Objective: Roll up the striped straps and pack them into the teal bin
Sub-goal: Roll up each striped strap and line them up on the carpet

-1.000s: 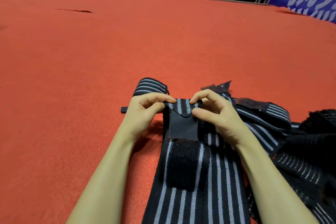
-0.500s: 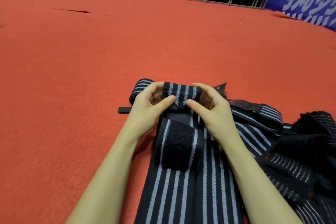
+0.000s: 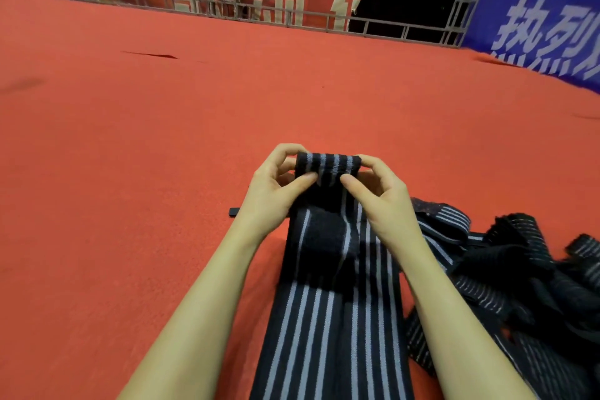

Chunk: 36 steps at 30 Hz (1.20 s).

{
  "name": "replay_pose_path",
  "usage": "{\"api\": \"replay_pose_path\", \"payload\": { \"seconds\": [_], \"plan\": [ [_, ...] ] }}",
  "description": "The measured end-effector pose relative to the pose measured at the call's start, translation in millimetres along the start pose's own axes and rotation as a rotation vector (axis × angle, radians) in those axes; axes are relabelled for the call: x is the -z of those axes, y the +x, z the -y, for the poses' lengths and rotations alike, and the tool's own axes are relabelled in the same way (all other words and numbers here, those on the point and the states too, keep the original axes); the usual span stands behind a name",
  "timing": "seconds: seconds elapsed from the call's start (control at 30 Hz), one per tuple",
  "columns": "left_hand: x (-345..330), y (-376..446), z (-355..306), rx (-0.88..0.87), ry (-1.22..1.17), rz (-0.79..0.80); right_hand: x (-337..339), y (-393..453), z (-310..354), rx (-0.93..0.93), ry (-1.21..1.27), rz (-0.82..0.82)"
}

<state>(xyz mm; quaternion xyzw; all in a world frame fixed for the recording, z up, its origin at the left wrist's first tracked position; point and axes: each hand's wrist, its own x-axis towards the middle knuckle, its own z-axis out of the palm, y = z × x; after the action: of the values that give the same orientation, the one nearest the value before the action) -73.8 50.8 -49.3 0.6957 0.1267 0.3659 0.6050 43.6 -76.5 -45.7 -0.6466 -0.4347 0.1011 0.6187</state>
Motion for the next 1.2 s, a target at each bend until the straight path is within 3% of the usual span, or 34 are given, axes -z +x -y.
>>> {"api": "replay_pose_path", "payload": {
  "seconds": [0.2, 0.33, 0.53, 0.8, 1.2],
  "plan": [
    [-4, -5, -42, -0.163, 0.311, -0.041, 2, -7, 48, 0.127, 0.052, -0.119],
    [-9, -16, -79, -0.247, 0.274, -0.041, 11, -17, 83, 0.207, 0.026, -0.134],
    [-13, -28, -141, -0.333, 0.123, 0.084, 34, -27, 135, 0.280, -0.024, -0.068],
    [-23, -51, -182, -0.443, 0.144, 0.033, 57, -47, 181, 0.093, -0.023, 0.134],
    [-29, -38, -226, -0.861, 0.444, -0.093, 67, -52, 240, 0.237, 0.001, -0.004]
  ]
}}
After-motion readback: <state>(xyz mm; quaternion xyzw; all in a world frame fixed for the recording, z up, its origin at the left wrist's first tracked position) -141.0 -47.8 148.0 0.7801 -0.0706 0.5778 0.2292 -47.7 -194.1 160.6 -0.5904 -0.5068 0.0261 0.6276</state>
